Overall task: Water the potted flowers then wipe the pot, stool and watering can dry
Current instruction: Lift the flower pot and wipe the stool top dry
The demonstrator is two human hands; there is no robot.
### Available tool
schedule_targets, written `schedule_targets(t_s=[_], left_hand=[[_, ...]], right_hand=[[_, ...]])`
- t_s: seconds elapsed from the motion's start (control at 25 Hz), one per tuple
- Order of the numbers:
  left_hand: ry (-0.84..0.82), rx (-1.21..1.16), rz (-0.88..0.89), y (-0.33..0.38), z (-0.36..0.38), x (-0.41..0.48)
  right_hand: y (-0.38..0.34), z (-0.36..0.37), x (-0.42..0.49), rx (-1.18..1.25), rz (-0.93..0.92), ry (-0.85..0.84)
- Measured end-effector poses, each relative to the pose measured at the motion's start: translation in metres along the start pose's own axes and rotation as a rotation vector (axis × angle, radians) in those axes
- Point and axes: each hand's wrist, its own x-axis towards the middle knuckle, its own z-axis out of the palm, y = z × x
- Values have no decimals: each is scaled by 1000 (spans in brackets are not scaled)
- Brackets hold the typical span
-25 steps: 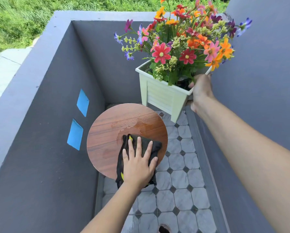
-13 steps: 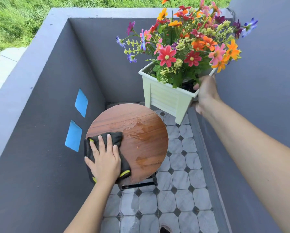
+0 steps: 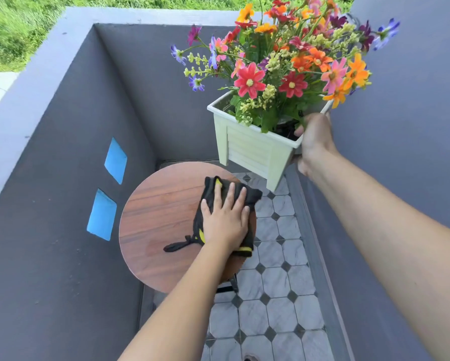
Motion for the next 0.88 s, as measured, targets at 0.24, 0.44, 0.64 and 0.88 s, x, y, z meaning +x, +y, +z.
schedule_targets(t_s=[0.24, 0.44, 0.64, 0.88], left_hand=[[-42, 58, 154, -18, 22, -95], [-29, 92, 72, -66, 17, -133], [27, 67, -149, -111, 1, -126], [133, -67, -401, -129, -20, -78]], right_hand=[[1, 5, -12, -9, 14, 22], [2, 3, -16, -27, 17, 15], [0, 0, -19, -27, 22, 8], [-6, -8, -17, -26, -6, 8]])
